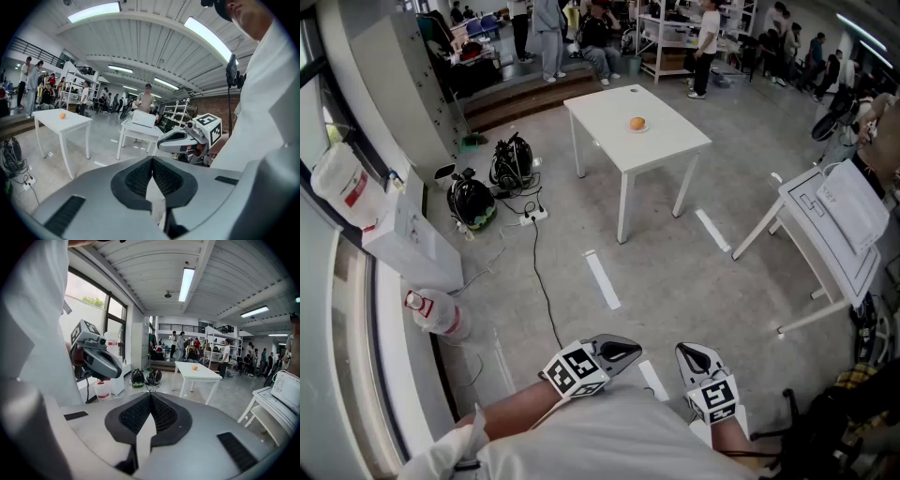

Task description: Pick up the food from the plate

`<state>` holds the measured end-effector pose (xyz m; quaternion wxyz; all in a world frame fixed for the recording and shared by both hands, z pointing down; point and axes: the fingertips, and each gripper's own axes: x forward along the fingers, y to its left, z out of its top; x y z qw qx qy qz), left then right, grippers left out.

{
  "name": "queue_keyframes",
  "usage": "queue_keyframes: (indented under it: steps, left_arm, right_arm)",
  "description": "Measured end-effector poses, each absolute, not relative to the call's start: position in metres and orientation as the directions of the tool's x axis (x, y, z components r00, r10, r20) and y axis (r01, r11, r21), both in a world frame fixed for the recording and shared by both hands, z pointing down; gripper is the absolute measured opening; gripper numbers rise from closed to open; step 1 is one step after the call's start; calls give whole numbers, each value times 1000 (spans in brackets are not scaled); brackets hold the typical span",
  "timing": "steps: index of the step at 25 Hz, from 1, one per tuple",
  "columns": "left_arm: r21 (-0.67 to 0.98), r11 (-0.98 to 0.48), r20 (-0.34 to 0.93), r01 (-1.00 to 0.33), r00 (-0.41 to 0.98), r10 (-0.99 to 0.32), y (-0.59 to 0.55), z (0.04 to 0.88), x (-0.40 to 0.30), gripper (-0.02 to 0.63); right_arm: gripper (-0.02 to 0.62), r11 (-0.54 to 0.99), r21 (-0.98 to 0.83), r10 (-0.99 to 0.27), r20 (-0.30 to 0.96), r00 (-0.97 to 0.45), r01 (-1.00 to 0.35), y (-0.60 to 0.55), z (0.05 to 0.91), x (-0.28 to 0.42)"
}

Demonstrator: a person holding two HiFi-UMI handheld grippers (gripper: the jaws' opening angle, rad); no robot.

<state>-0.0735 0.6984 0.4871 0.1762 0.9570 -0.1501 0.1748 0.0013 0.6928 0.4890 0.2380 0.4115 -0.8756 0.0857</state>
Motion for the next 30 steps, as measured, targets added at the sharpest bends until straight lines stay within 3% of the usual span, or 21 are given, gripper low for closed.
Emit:
queue_keyframes:
  steps: [7, 14, 23, 26, 30]
  left_arm:
    - [254, -889, 391, -381, 881, -266, 679, 501, -138, 11]
    - [338, -841, 356, -422, 885, -301, 679, 504, -187, 11]
    - [332, -822, 352, -462, 870, -346, 651, 523, -226, 11]
    - [327, -824, 345, -463, 870, -352, 626, 523, -231, 12]
    - [310, -823, 356, -475, 861, -363, 576, 522, -222, 43]
  right_arm:
    - [14, 665, 74, -683, 462, -565, -743, 668, 501, -56]
    - [15, 686, 10, -647, 466, -604, -728, 661, 516, -102]
    - [18, 680, -13, -631, 499, -594, -733, 653, 526, -128]
    - [79, 675, -20, -633, 498, -593, -737, 628, 528, -133]
    - [84, 696, -24, -622, 479, -619, -718, 574, 529, -131]
